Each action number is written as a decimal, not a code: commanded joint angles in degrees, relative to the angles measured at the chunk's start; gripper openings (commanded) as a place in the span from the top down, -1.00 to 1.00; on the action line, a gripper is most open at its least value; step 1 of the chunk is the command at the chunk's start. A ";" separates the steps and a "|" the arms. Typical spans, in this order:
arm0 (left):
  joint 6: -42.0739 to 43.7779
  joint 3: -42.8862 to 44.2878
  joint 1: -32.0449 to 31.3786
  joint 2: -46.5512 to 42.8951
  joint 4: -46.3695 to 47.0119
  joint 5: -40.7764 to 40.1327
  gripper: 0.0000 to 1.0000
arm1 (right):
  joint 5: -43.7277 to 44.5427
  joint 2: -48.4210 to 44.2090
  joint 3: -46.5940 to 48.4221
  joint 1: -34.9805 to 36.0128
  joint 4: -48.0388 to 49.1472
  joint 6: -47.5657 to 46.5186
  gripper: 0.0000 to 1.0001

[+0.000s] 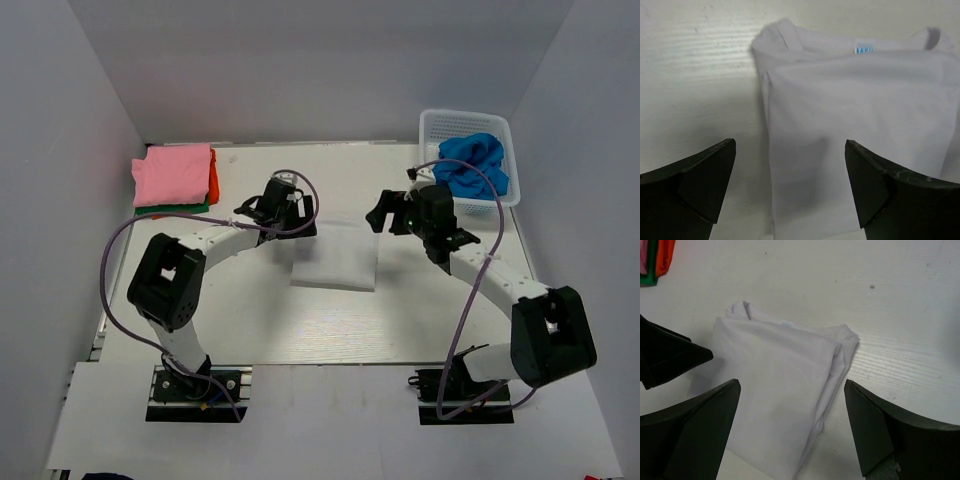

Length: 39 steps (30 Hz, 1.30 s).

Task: Fold and stack the t-shirts
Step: Smooth out wrinkles on the folded tshirt, then put the neatly folded tshirt into the corner of the board with the left arm

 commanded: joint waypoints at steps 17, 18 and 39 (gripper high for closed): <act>-0.14 5.79 -4.30 15.28 -11.16 -1.85 0.23 | 2.20 -10.82 -5.61 -0.31 -6.55 1.48 -0.81; -0.14 7.03 -4.30 16.15 -12.23 -4.38 0.62 | 3.34 -10.91 -5.96 -0.31 -6.72 1.65 -0.81; 33.93 26.46 4.13 6.94 -12.33 -32.18 1.00 | 8.18 -13.90 -7.63 -0.49 -8.13 -0.46 -0.81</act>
